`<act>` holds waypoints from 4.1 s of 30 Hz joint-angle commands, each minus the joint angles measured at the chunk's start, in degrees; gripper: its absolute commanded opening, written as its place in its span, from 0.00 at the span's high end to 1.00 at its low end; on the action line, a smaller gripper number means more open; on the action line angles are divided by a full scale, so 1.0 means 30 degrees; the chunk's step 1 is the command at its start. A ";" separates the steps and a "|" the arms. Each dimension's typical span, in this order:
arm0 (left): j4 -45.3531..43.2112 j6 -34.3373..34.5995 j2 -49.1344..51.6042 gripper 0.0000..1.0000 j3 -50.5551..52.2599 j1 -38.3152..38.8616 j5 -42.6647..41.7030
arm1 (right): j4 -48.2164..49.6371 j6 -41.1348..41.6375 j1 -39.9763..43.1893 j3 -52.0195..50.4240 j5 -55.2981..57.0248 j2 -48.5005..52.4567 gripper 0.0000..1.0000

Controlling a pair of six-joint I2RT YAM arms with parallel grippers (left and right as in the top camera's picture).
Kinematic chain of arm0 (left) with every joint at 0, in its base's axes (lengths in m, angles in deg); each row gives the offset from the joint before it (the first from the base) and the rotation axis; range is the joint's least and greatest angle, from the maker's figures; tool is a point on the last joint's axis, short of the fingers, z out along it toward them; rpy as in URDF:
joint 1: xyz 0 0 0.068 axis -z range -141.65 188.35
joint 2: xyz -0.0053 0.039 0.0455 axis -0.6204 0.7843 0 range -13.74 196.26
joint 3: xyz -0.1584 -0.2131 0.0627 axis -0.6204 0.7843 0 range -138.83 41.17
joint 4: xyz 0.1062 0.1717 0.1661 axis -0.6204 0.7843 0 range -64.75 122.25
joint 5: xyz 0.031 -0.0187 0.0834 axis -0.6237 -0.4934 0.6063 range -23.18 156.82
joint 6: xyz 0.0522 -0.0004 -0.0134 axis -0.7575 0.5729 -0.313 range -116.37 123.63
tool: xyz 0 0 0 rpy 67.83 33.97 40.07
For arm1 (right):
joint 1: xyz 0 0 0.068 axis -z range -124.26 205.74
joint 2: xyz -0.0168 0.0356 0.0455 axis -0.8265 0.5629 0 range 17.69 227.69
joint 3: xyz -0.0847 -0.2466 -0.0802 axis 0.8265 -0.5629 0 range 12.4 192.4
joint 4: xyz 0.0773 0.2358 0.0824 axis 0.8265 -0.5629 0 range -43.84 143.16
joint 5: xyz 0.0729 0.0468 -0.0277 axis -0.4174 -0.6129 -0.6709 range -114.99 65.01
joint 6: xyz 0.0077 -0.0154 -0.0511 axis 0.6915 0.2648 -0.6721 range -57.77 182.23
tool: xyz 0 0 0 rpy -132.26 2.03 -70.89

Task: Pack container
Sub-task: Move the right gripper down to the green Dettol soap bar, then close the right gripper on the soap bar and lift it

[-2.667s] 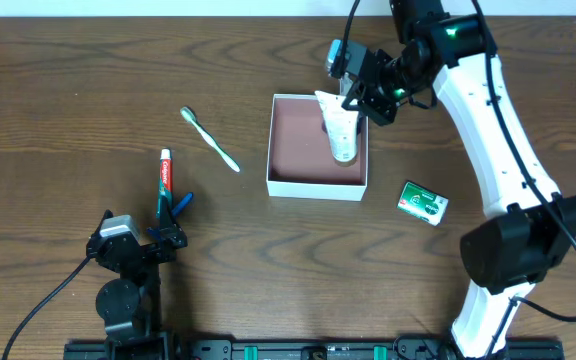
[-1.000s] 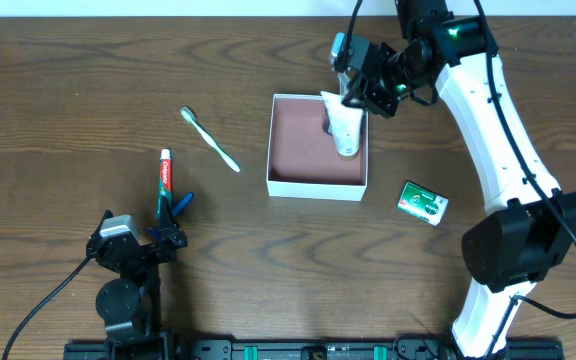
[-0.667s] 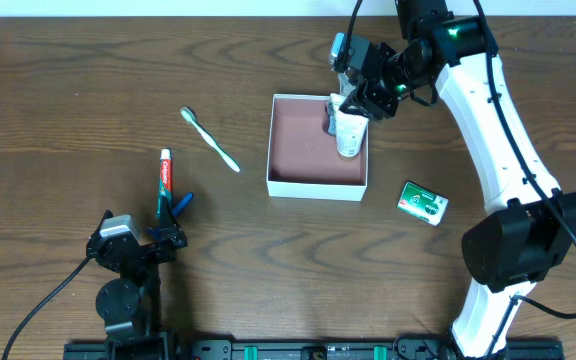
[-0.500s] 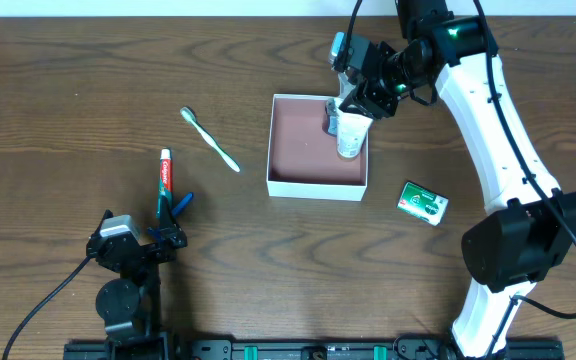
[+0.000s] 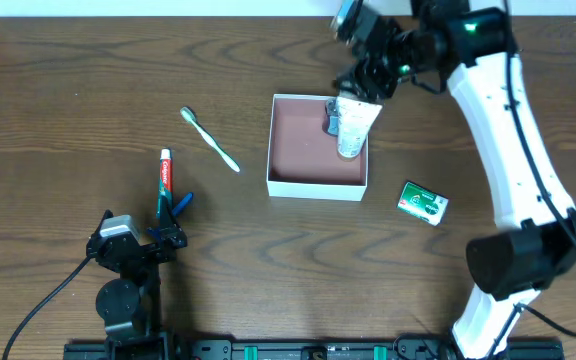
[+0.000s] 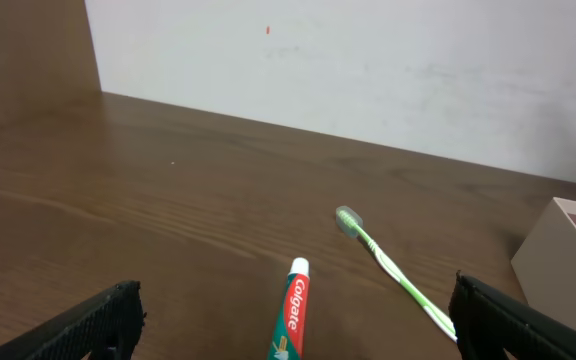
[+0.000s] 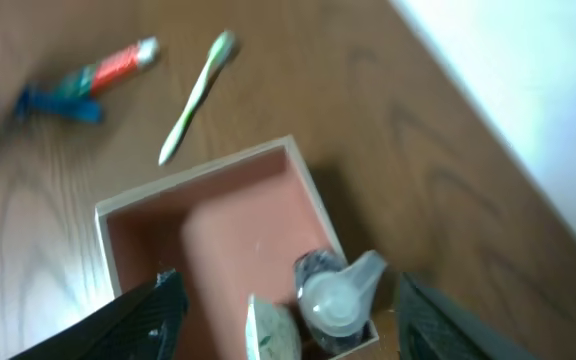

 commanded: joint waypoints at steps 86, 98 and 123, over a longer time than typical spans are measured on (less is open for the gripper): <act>0.0758 -0.0248 -0.0117 0.02 0.0255 -0.0117 -0.0211 | 0.7737 1.4222 0.3308 -2.1398 0.7657 -0.4146 0.01; 0.0765 -0.0248 -0.0117 0.02 0.0255 -0.0117 -0.0204 | 0.7031 1.2779 0.3038 -2.1405 0.7220 -0.4131 0.01; 0.0765 -0.0248 -0.0117 0.02 0.0255 -0.0117 -0.0204 | 0.5391 1.6939 0.1326 -2.1405 0.7512 -0.4138 0.01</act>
